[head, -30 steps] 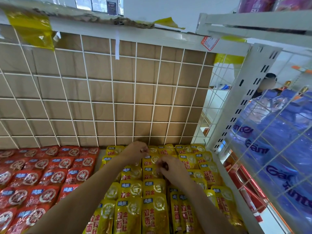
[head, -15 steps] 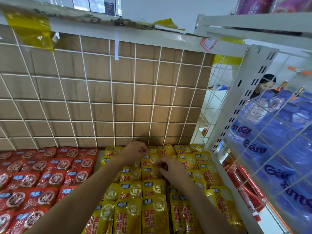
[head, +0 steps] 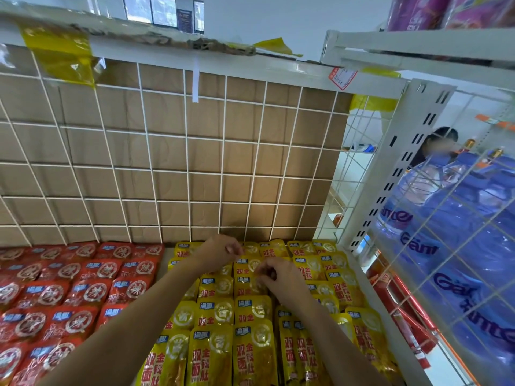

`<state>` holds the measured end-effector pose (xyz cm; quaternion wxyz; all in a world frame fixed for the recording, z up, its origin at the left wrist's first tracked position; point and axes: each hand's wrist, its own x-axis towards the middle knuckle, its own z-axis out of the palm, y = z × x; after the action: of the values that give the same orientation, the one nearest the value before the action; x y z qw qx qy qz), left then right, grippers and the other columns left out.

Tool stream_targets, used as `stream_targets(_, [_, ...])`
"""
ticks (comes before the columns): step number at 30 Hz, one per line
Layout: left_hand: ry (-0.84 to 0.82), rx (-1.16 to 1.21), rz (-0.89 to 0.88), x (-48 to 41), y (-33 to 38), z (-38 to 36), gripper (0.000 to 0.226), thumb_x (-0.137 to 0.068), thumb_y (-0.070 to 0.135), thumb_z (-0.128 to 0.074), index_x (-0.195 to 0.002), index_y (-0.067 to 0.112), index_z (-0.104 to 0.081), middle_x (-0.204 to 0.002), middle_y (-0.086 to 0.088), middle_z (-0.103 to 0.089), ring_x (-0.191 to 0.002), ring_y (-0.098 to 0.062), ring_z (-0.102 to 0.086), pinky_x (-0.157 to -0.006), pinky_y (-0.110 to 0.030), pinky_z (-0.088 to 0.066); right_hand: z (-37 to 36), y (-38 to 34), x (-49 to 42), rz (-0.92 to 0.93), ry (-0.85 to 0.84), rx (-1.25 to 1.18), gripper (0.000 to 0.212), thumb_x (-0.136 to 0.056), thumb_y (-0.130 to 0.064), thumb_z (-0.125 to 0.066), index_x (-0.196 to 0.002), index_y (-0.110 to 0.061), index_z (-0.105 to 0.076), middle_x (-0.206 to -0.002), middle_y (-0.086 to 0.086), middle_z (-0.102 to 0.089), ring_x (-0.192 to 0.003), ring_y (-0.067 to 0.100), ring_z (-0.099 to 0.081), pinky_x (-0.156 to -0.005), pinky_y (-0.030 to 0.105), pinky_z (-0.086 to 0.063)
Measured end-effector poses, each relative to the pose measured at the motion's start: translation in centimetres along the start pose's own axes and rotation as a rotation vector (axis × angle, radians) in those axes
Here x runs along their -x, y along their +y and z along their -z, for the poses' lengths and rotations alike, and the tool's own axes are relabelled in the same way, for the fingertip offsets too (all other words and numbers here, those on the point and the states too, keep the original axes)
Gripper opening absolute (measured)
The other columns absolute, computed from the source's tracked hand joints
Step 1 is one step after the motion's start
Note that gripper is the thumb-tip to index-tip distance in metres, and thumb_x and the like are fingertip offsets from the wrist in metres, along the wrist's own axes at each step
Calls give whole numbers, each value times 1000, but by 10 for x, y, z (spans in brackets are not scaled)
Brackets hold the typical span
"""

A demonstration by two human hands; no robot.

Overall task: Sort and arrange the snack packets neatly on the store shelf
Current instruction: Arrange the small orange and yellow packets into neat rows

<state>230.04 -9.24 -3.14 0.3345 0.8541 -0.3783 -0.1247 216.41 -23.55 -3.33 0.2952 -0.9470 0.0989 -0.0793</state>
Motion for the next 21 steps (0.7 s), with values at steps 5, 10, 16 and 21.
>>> stream_targets(5, [68,23,16,1,-3,2,8,-85,11,-64,-88,18,-67,-76,11,-57,-79,-12,-56,-74,-26,-47,-1,1,-1,15,6,16,13,-86,-21,-60,-98,-22,-66,-101,-9,-65,-85,0,-51,-66,5,-36])
stream_targets(10, [3,-29,48,5,-16,18,4,-85,17,-67,-83,19,-63,-75,9,-55,-72,-11,-54,-64,-20,-45,-1,1,-1,3,-4,12,13,-86,-24,-62,-99,-23,-66,-103,-8,-65,-90,4,-55,-77,17,-43])
stream_targets(16, [-92,-115,32,5,-22,19,16,-86,17,-65,-96,5,-67,-75,14,-51,-69,1,-48,-60,-8,-36,1,-1,1,16,-4,15,16,-86,-25,-62,-102,-24,-65,-95,-10,-62,-84,3,-52,-71,14,-41])
stream_targets(21, [-102,-160,33,0,-25,17,19,-88,16,-61,-101,3,-67,-86,4,-53,-78,-7,-49,-62,-9,-35,3,-5,2,74,5,95,24,-87,-25,-60,-111,-28,-61,-92,-14,-51,-86,2,-49,-73,13,-39])
